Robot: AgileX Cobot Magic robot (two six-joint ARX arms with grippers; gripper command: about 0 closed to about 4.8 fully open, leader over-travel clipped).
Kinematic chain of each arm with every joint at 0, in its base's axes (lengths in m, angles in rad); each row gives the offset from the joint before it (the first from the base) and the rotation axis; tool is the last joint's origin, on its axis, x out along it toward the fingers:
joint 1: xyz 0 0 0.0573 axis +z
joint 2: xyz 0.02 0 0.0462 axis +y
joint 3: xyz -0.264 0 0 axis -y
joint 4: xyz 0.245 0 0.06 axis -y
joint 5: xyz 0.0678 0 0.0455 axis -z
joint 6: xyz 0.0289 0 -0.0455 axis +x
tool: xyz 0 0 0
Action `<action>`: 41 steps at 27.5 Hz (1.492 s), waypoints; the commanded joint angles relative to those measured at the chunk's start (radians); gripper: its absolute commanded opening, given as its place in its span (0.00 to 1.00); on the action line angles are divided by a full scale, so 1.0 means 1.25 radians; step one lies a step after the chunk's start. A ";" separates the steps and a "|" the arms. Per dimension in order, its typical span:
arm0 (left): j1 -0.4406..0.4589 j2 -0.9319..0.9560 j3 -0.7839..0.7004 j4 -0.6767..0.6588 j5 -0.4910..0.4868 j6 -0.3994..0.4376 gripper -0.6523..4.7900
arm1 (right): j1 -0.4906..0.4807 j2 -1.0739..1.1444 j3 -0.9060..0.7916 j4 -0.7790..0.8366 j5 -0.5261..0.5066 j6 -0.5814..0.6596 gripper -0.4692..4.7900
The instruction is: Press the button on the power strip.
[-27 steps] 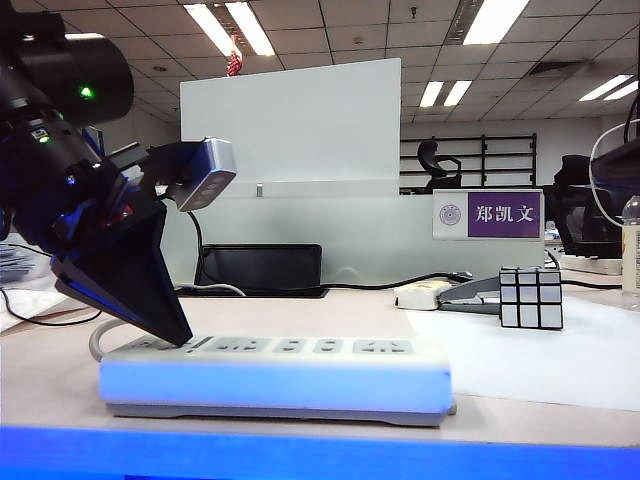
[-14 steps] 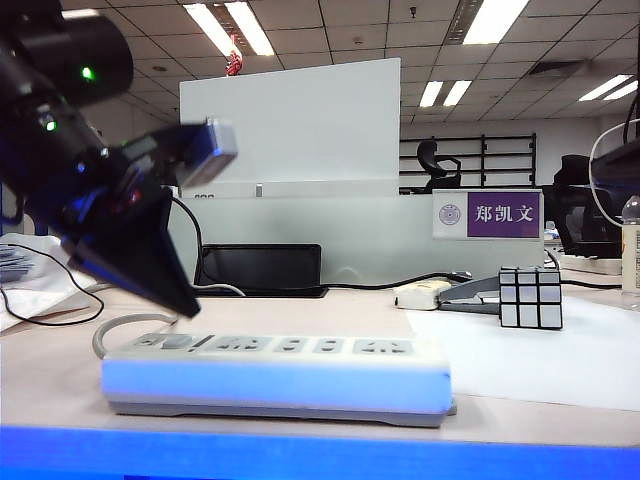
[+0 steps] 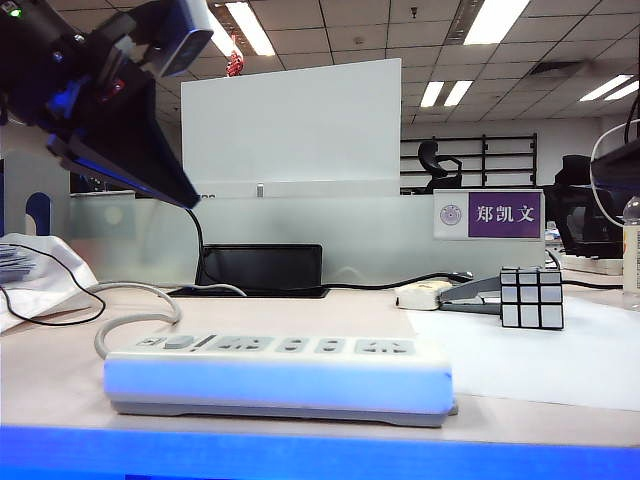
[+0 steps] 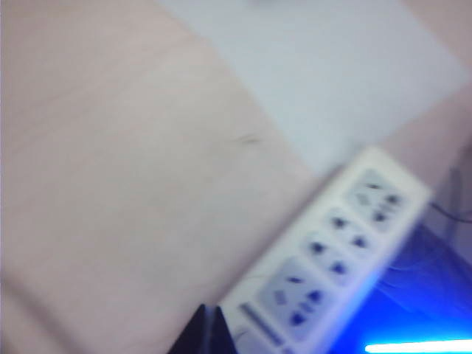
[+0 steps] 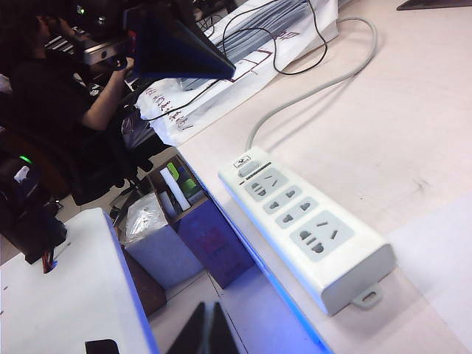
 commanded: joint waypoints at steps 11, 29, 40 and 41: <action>0.000 -0.314 -0.174 0.031 -0.132 -0.183 0.11 | 0.000 -0.001 0.001 0.063 0.037 -0.008 0.09; 0.000 -0.936 -0.375 0.010 -0.443 -0.343 0.11 | -0.001 -0.002 0.001 0.159 0.186 -0.043 0.09; -0.001 -0.961 -0.447 -0.010 -0.541 -0.362 0.11 | -0.002 -0.005 0.000 0.140 0.445 -0.132 0.09; -0.001 -0.961 -0.453 -0.007 -0.541 -0.362 0.11 | -0.002 -0.005 0.000 0.141 0.476 -0.132 0.09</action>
